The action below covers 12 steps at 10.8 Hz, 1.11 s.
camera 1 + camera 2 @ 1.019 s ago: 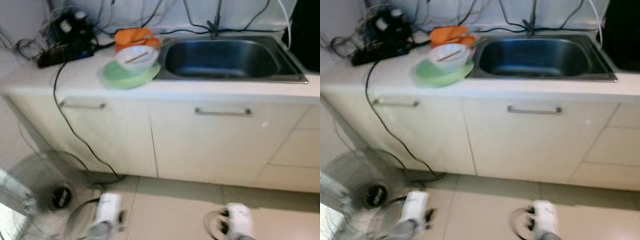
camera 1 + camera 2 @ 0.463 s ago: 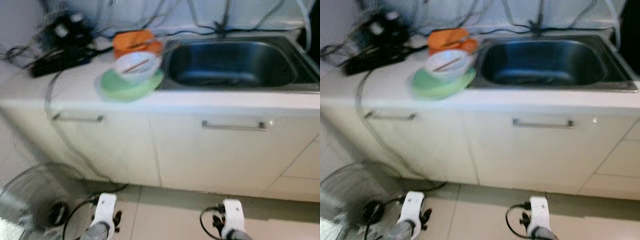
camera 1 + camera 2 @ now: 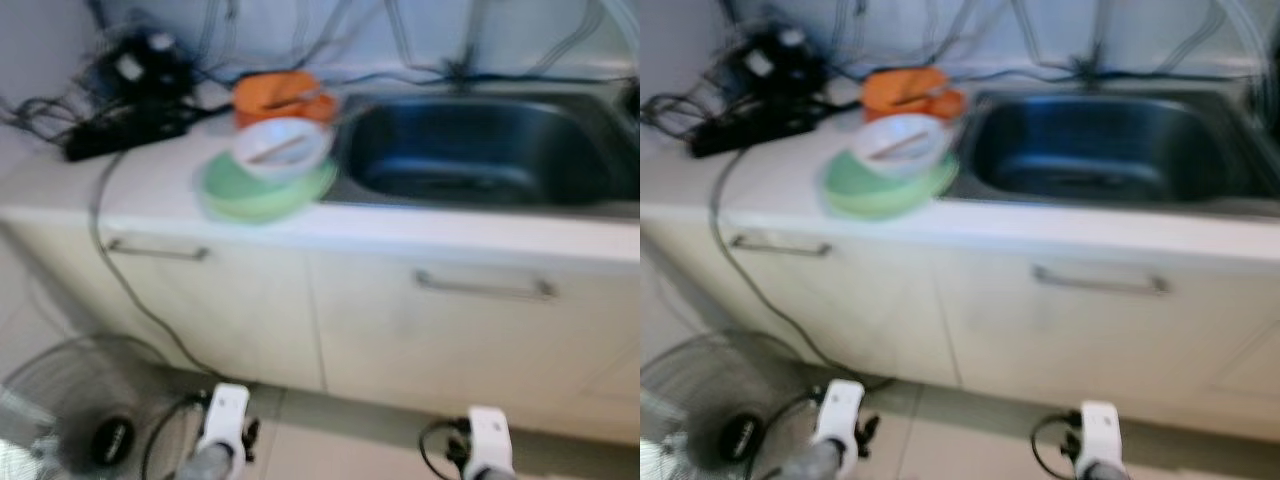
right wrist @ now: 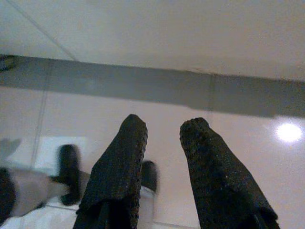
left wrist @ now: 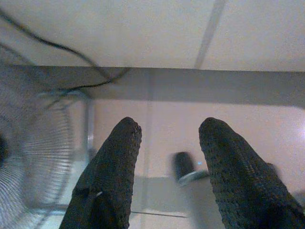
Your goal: Kitchen organization
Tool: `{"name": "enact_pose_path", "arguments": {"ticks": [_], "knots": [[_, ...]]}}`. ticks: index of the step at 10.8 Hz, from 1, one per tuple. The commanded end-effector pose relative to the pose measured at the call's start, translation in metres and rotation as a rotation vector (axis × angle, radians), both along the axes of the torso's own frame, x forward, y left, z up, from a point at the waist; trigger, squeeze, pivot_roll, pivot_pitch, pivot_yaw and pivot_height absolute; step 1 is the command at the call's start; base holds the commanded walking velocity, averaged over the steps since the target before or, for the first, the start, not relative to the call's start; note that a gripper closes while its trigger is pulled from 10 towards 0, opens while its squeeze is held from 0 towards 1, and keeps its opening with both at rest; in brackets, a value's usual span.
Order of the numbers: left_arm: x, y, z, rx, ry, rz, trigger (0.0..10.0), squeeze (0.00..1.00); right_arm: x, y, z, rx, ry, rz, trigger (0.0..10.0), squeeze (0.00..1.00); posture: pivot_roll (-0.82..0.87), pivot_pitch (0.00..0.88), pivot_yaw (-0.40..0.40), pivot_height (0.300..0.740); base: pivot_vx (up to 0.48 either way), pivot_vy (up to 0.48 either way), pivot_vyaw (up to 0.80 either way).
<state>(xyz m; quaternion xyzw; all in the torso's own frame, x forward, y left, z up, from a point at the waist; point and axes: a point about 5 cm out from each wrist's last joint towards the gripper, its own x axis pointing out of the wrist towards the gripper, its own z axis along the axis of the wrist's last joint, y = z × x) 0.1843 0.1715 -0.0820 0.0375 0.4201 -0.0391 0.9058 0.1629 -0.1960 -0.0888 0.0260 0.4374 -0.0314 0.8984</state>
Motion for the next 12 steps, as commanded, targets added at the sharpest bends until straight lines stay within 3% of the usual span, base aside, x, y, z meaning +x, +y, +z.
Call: {"name": "enact_pose_path", "arguments": {"ticks": [1,6,12], "knots": [[0.0016,-0.0020,0.0004,0.002,0.005,-0.018,10.0,0.00,-0.0037,-0.0009,-0.0014,-0.001,0.010,-0.002,10.0,0.00,0.03,0.017,0.105,0.740,0.000,0.000,0.00],[0.0013,-0.0041,-0.0003,0.006,0.015,-0.029,10.0,0.00,-0.0043,-0.0003,-0.0019,0.000,0.012,-0.013,10.0,0.00,0.02,0.015,0.112,0.740,0.000,0.000,0.00],[-0.0029,-0.0063,-0.0027,0.005,0.031,-0.026,10.0,0.00,-0.0050,-0.0003,-0.0022,-0.001,0.016,-0.009,10.0,0.00,0.03,0.016,0.101,0.740,0.263,0.000,0.00]]}}
